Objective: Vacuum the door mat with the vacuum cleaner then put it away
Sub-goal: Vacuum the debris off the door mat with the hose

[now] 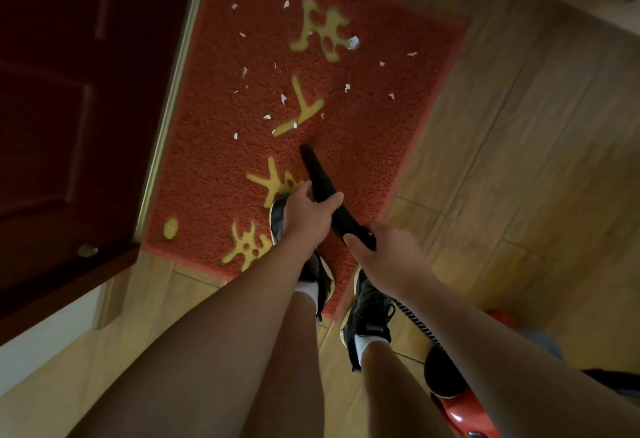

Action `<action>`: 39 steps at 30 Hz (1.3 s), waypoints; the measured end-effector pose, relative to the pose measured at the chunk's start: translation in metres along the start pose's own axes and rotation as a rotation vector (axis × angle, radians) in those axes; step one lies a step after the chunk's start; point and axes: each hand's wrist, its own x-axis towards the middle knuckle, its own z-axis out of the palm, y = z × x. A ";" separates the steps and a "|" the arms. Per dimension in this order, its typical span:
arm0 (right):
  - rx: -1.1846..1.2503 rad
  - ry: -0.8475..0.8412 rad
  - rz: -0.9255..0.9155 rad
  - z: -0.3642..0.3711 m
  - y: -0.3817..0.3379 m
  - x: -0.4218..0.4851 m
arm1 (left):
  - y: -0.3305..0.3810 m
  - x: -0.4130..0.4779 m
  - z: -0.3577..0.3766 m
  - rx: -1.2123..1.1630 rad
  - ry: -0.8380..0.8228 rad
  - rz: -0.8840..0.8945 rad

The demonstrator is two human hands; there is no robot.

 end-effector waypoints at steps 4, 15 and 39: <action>-0.024 -0.003 -0.021 0.003 -0.010 0.004 | -0.004 0.005 -0.013 -0.031 0.005 -0.016; -0.084 -0.046 -0.060 0.017 -0.034 0.013 | -0.018 0.016 -0.040 -0.076 0.015 -0.021; -0.080 -0.054 -0.151 0.041 -0.092 0.038 | -0.030 0.050 -0.097 -0.144 0.154 0.001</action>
